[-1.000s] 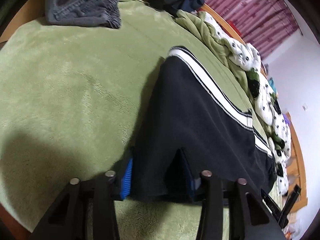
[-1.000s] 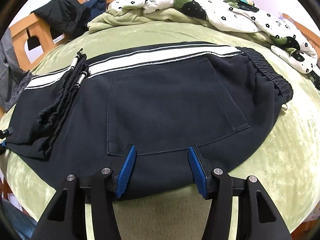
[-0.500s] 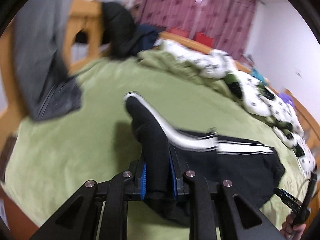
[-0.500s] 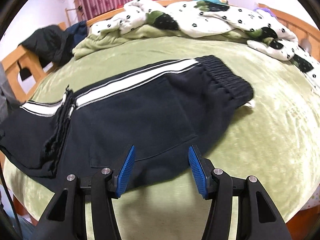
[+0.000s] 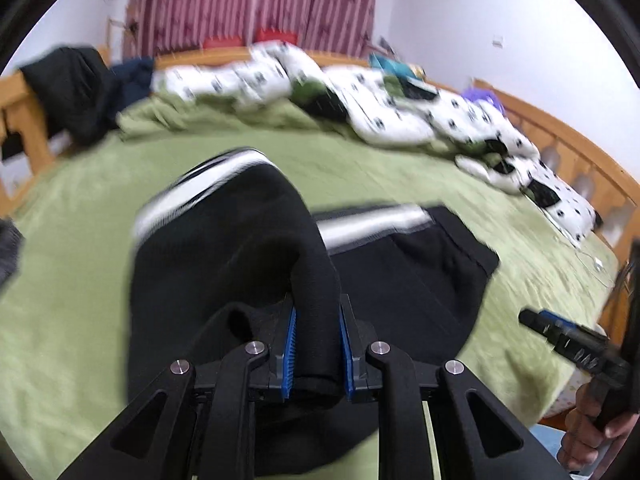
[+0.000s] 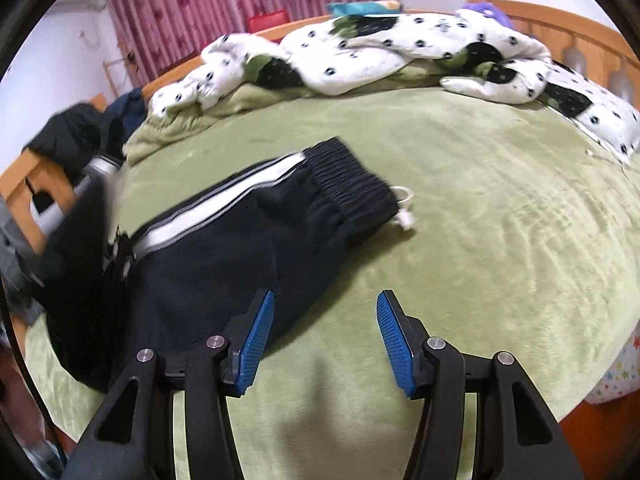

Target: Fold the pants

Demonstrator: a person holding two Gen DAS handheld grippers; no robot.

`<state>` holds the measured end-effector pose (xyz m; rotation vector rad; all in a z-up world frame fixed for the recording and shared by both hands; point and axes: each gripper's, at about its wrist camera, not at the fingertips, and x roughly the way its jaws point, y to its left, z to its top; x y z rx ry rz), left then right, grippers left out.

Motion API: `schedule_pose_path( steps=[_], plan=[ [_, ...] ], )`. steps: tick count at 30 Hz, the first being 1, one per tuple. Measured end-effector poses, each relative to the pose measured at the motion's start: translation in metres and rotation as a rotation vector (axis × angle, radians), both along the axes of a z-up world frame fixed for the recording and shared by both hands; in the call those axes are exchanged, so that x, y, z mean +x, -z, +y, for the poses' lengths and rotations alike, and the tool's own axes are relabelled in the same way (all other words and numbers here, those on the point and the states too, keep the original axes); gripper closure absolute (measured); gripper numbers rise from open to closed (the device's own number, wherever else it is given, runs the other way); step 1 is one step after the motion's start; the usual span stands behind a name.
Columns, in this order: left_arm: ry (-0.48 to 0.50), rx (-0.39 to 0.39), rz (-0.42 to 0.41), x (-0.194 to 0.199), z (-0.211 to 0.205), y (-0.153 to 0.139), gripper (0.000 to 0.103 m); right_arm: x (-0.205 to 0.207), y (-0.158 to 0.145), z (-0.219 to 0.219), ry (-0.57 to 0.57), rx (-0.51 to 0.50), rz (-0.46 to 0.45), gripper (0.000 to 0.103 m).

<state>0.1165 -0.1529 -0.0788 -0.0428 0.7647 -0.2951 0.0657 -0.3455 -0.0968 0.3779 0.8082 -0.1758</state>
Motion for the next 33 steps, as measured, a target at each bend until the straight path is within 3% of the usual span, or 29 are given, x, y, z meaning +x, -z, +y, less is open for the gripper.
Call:
schedule_pose_path(
  steps=[4, 6, 10, 14, 16, 18, 22, 25, 30, 33],
  plan=[
    [0.015, -0.026, 0.098, 0.001, -0.015, 0.037, 0.086, -0.001, 0.001, -0.005, -0.014, 0.061, 0.001, 0.049],
    [0.032, -0.036, 0.099, -0.003, -0.013, 0.039, 0.084, 0.000, -0.001, 0.001, -0.025, 0.036, -0.003, 0.049],
    [0.134, -0.172, 0.151, -0.011, 0.010, 0.021, 0.080, 0.006, 0.001, 0.017, -0.064, 0.025, -0.002, 0.049],
    [0.082, -0.091, 0.022, -0.039, 0.048, 0.002, 0.048, 0.016, 0.014, 0.040, -0.114, 0.061, 0.017, 0.049],
    [0.021, -0.027, -0.015, -0.053, 0.073, 0.004, 0.047, 0.021, 0.023, 0.054, -0.155, 0.111, 0.033, 0.049],
    [-0.034, -0.014, 0.016, -0.062, 0.100, 0.016, 0.047, 0.026, 0.030, 0.068, -0.189, 0.157, 0.038, 0.049],
    [-0.088, -0.170, 0.154, -0.074, 0.157, 0.063, 0.046, 0.040, 0.039, 0.091, -0.236, 0.223, 0.025, 0.049],
    [-0.105, -0.277, 0.228, -0.074, 0.171, 0.091, 0.046, 0.054, 0.047, 0.097, -0.225, 0.292, 0.019, 0.049],
    [-0.069, -0.312, 0.183, -0.071, 0.159, 0.098, 0.046, 0.080, 0.062, 0.098, -0.200, 0.462, 0.028, 0.049],
    [-0.048, -0.335, 0.206, -0.059, 0.143, 0.104, 0.046, 0.100, 0.073, 0.106, -0.238, 0.514, 0.057, 0.049]
  ],
)
